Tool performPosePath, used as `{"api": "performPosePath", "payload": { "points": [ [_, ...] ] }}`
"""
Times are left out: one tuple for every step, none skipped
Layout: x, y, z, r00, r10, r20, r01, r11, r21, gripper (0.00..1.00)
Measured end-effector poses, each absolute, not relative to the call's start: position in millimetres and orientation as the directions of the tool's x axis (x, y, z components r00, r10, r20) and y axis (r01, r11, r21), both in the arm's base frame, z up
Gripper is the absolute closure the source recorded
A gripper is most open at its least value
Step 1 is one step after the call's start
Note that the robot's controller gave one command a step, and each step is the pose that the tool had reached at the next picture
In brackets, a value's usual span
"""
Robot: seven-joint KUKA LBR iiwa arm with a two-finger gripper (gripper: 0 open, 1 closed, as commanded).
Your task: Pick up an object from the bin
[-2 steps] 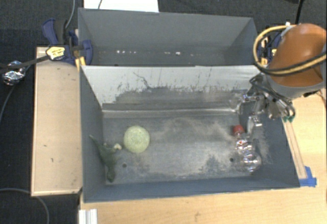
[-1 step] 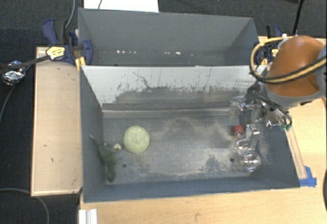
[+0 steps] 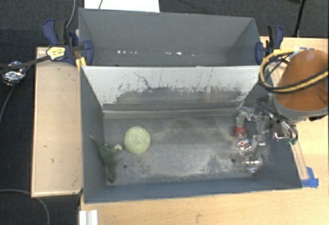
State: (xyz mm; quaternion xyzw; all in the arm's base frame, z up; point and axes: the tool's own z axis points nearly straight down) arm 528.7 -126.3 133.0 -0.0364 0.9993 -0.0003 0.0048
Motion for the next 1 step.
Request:
{"api": "performPosePath", "payload": {
  "points": [
    [516.7, -133.6, 120.8, -0.946, -0.324, -0.006, -0.324, 0.946, -0.001, 0.0]
  ]
}}
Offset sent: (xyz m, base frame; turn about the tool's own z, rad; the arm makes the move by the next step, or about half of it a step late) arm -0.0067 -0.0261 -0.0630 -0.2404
